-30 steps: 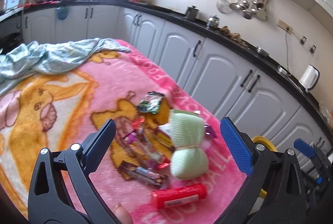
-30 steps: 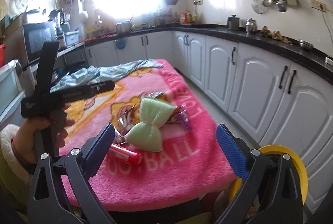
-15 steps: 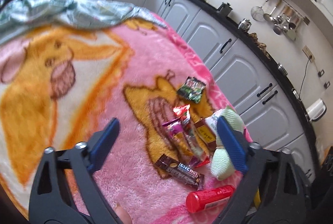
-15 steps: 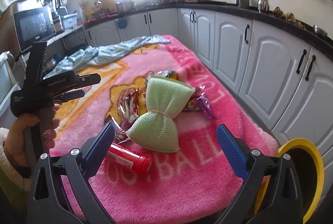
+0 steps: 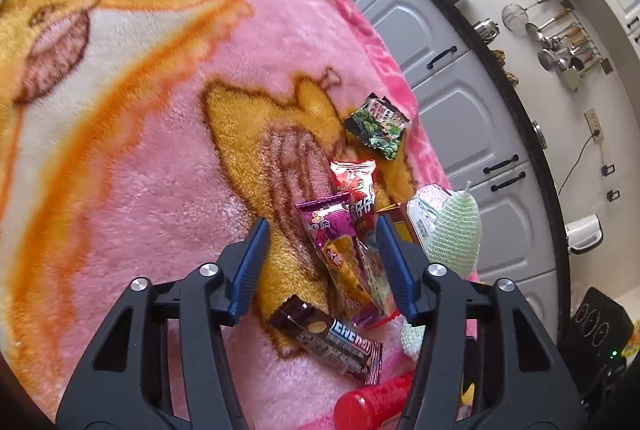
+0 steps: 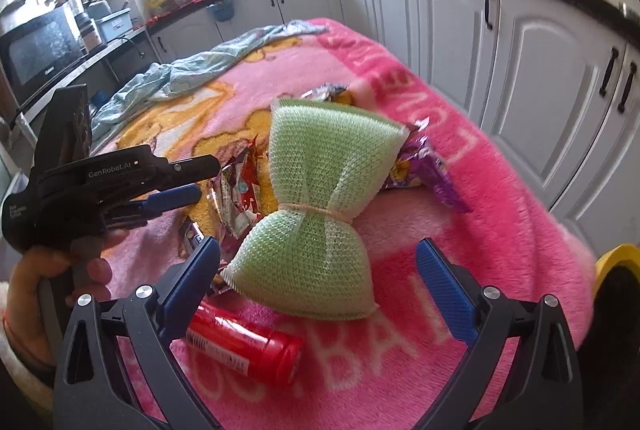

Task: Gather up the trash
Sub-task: 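Grasp the purple candy wrapper with the left tool while the right tool grasps the green mesh sponge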

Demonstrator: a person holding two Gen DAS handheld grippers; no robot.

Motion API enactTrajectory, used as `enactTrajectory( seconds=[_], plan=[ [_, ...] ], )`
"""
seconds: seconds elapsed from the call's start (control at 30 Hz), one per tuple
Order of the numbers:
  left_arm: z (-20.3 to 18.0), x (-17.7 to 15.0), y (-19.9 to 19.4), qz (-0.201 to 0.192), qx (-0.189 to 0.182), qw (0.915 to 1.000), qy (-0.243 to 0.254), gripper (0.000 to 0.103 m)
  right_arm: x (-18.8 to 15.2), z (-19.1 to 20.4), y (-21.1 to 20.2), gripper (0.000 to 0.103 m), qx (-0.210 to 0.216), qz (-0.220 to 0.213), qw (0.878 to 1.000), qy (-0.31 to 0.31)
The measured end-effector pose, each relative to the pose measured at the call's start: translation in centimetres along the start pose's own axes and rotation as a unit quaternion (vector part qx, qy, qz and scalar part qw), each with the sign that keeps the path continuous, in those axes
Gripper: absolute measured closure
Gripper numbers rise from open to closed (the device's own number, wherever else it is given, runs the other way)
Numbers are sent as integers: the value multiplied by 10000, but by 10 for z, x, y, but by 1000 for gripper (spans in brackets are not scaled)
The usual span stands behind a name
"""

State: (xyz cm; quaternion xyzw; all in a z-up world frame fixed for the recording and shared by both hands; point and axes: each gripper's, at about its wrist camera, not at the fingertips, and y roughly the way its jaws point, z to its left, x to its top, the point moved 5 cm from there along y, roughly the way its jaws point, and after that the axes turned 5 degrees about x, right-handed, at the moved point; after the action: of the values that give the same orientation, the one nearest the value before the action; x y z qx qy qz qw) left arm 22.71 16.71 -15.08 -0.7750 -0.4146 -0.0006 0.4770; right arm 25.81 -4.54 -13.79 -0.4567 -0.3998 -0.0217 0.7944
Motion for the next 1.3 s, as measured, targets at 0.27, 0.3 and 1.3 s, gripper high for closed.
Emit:
enactTrajectory(
  seconds=[0.27, 0.3, 1.3],
  plan=[
    [5, 6, 12, 68, 82, 9999, 22, 76, -5, -6, 16, 18, 225, 254, 9990, 299],
    [6, 7, 13, 70, 67, 10000, 20, 77, -6, -6, 17, 19, 260, 275, 9987, 337],
    [-24, 12, -59, -833, -364, 9948, 461, 87, 2, -3, -45, 36, 227, -408, 9989, 49]
  ],
)
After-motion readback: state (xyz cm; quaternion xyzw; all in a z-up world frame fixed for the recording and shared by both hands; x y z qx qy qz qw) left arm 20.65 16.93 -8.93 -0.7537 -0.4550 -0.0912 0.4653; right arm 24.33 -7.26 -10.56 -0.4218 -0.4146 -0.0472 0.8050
